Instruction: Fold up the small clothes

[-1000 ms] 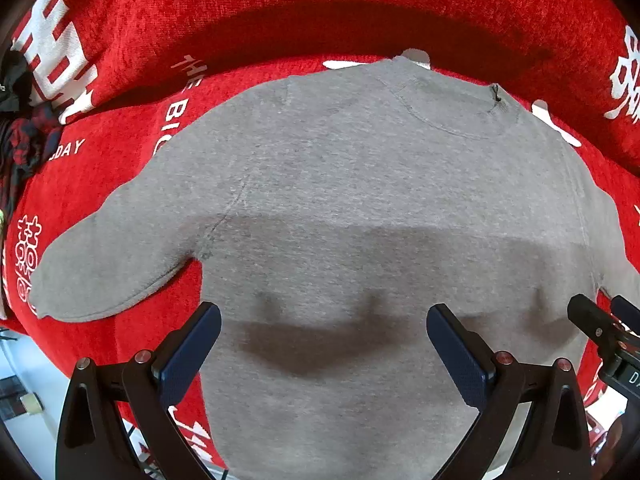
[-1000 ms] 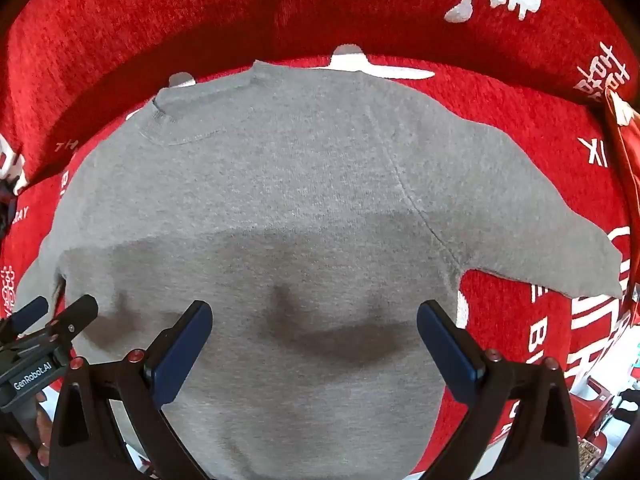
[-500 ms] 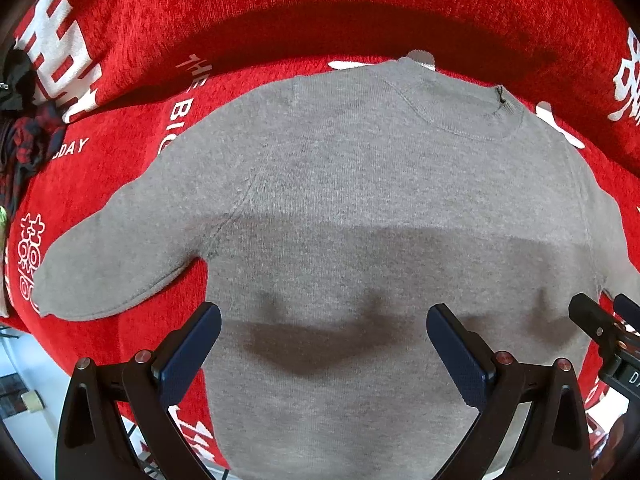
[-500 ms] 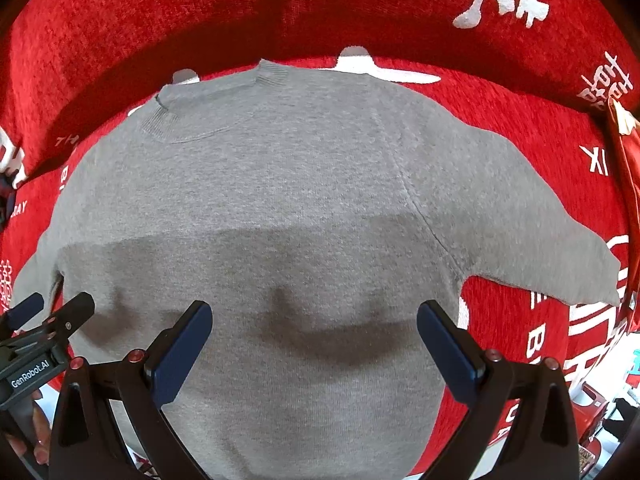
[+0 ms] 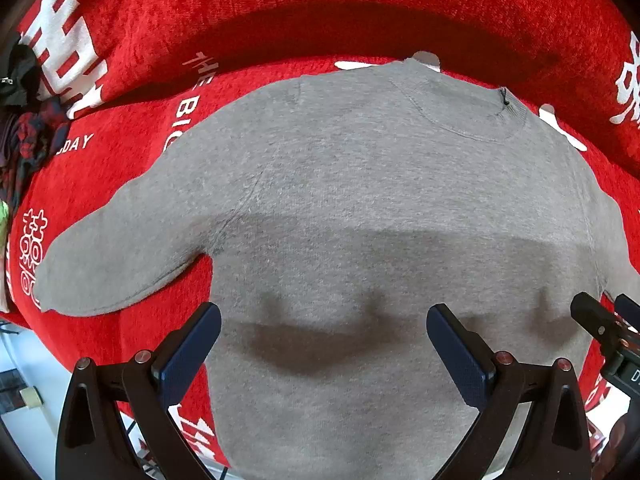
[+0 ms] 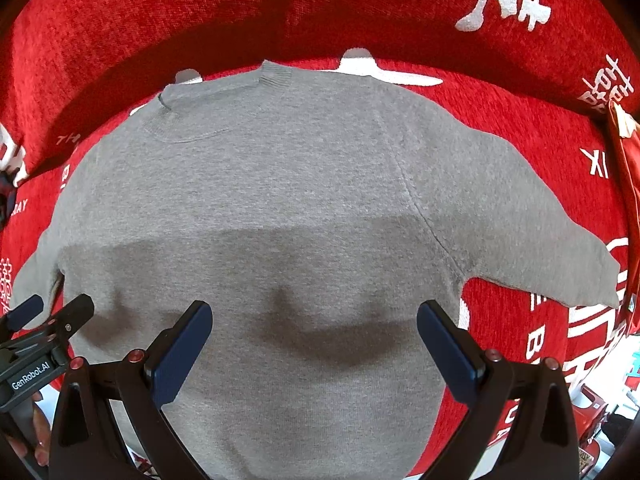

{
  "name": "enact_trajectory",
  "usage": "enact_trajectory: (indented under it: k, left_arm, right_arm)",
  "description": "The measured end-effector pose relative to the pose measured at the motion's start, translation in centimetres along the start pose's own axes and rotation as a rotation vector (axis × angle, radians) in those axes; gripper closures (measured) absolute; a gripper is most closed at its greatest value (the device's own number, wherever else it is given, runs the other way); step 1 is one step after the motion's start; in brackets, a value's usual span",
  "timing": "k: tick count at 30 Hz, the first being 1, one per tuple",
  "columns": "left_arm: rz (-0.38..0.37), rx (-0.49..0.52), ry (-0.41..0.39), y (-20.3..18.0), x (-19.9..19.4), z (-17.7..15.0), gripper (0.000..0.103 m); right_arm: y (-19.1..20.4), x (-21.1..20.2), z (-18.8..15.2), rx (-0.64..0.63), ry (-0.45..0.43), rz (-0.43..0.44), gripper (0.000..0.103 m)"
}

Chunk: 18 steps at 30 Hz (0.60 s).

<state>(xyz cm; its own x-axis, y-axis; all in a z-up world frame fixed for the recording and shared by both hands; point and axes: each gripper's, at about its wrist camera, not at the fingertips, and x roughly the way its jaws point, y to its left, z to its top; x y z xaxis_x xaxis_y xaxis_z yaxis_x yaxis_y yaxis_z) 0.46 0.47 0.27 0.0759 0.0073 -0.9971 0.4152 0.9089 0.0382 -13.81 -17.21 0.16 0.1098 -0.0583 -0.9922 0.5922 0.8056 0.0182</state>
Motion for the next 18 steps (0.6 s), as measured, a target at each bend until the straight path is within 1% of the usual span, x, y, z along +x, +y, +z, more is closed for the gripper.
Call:
enact_trajectory:
  k: [9, 18]
  left_arm:
    - [0.015, -0.006, 0.015, 0.28, -0.01, 0.02, 0.0]
    - [0.01, -0.016, 0.019, 0.75, -0.05, 0.02, 0.0]
  right_arm:
    - [0.14, 0.04, -0.09, -0.008, -0.002, -0.001, 0.001]
    - [0.34, -0.06, -0.06, -0.014, -0.003, -0.002, 0.001]
